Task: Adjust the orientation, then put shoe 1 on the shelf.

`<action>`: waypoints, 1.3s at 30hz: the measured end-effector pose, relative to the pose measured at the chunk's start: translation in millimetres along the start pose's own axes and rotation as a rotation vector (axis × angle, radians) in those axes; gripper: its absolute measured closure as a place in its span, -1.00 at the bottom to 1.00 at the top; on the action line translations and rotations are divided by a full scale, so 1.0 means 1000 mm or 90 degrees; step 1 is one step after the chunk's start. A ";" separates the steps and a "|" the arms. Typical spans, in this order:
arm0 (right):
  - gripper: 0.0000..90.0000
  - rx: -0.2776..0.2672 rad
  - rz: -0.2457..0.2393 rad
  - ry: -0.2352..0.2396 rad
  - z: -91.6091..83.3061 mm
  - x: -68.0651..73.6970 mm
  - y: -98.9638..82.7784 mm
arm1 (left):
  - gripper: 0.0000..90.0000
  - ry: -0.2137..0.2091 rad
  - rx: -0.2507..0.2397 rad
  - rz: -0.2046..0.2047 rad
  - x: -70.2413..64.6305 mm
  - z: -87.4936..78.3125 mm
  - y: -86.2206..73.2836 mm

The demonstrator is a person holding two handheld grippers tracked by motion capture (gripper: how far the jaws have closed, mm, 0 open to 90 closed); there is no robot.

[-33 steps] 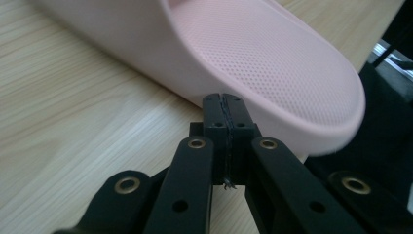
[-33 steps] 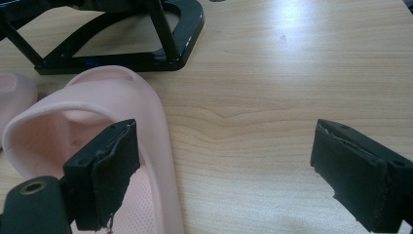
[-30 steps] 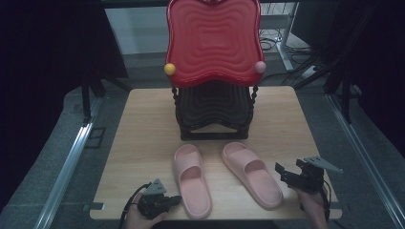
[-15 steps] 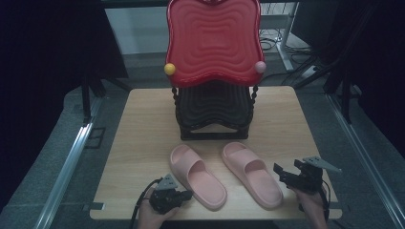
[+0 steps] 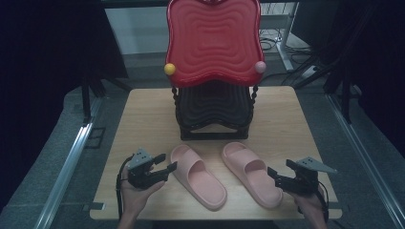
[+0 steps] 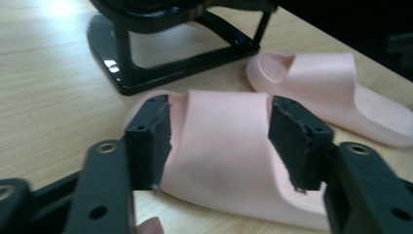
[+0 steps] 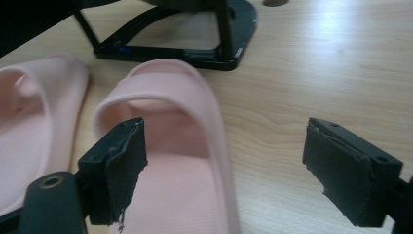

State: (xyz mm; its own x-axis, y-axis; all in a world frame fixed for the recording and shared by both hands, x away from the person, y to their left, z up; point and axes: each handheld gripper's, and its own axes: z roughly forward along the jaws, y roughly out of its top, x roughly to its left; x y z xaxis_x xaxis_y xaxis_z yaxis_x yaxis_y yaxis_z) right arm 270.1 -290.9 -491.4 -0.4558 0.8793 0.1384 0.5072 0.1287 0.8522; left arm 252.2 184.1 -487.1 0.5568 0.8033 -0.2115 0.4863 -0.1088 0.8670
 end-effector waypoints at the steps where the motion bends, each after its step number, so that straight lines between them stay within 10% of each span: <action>1: -0.60 0.002 -0.008 0.005 -0.001 0.002 0.001 | -0.14 0.004 0.001 -0.004 0.002 0.000 -0.001; 6: -0.47 -0.003 -0.063 0.002 -0.009 0.020 0.005 | -0.25 0.008 -0.001 -0.019 0.006 -0.001 -0.009; 15: -0.15 0.003 -0.109 0.087 -0.011 0.059 0.010 | -0.34 -0.008 0.004 -0.024 0.012 -0.003 -0.013; 22: 0.05 0.030 -0.130 0.146 0.017 0.098 0.004 | -0.36 -0.010 -0.001 -0.045 0.018 -0.008 -0.015; 39: 0.25 0.091 -0.157 0.157 0.089 0.153 0.010 | -0.37 -0.017 0.007 -0.047 0.018 -0.006 -0.018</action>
State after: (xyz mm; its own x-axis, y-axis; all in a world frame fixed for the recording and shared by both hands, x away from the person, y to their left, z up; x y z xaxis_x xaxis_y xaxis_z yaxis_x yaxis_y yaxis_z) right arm 271.2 -114.2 -506.4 -0.7304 0.6794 0.0701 0.4490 0.4004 0.7988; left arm 249.2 204.0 -503.7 0.5363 0.7937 -0.2869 0.5345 -0.0563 0.8433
